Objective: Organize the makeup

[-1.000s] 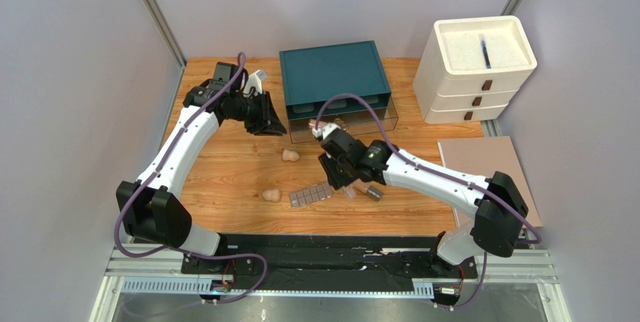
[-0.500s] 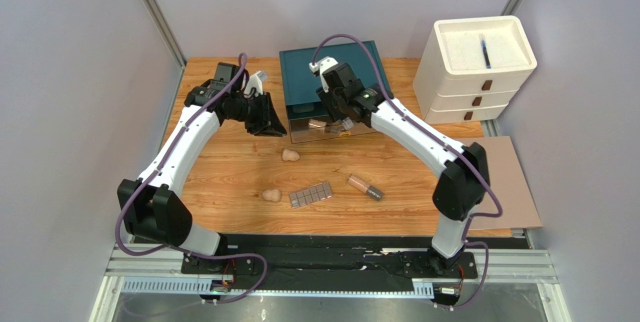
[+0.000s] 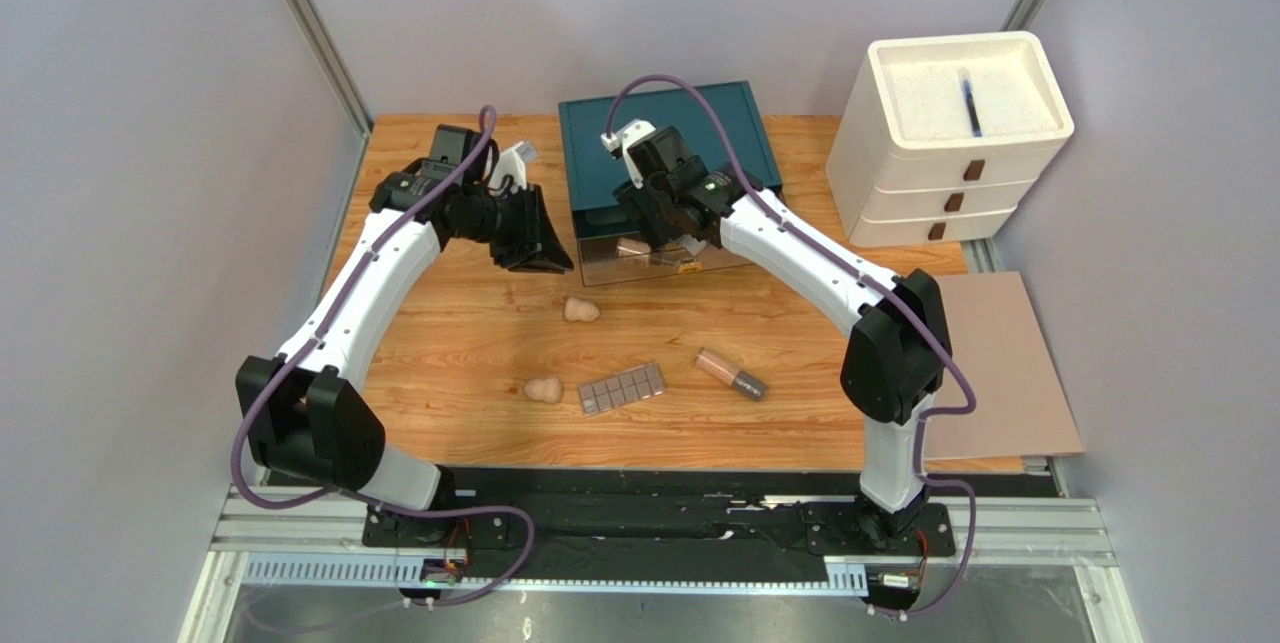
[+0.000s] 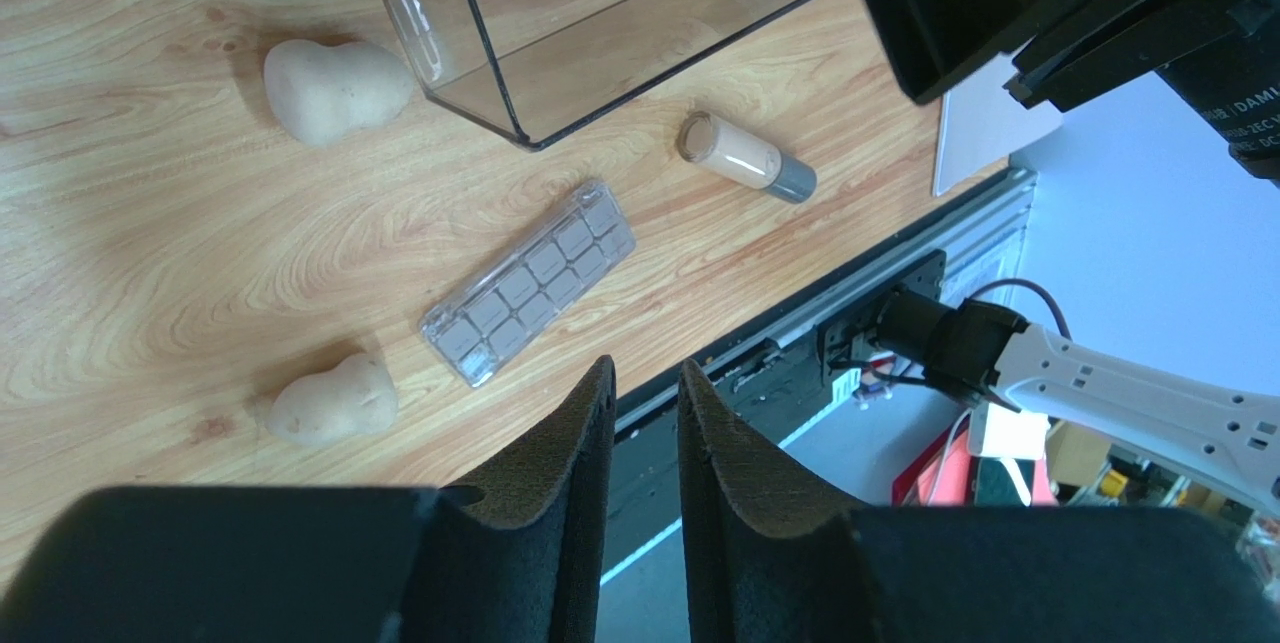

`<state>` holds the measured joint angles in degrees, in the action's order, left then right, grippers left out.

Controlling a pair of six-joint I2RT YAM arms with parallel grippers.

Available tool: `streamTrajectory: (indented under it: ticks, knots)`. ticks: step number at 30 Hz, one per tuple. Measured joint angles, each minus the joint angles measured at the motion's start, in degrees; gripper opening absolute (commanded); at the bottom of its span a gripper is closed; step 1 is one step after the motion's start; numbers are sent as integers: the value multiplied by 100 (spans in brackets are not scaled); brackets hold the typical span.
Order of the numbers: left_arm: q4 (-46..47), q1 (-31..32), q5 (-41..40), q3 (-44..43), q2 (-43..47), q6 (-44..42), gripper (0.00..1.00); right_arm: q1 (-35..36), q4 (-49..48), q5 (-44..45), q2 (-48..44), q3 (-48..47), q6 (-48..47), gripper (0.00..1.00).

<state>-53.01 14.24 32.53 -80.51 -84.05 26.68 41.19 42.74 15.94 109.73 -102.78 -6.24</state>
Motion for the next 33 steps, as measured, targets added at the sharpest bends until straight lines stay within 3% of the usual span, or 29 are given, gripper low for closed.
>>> streamTrajectory:
  ticks: [3, 15, 18, 25, 33]
  knots:
    - [0, 0, 2, 0, -46, -2, 28, 0, 9, 0, 0, 44, 11, 73]
    - [0, 0, 9, 0, -105, -2, 28, 0, 122, 210, -461, 385, 195, 72]
    - [-2, 0, 13, 0, -105, -2, 28, 0, 138, 72, -1084, 883, 361, 73]
    - [-4, 0, 24, 0, -105, -4, 28, 4, 109, -621, -3042, 3165, 839, 77]
    - [-7, 0, 26, 0, -105, -4, 28, 15, 66, -1060, -3134, 4835, 1294, 77]
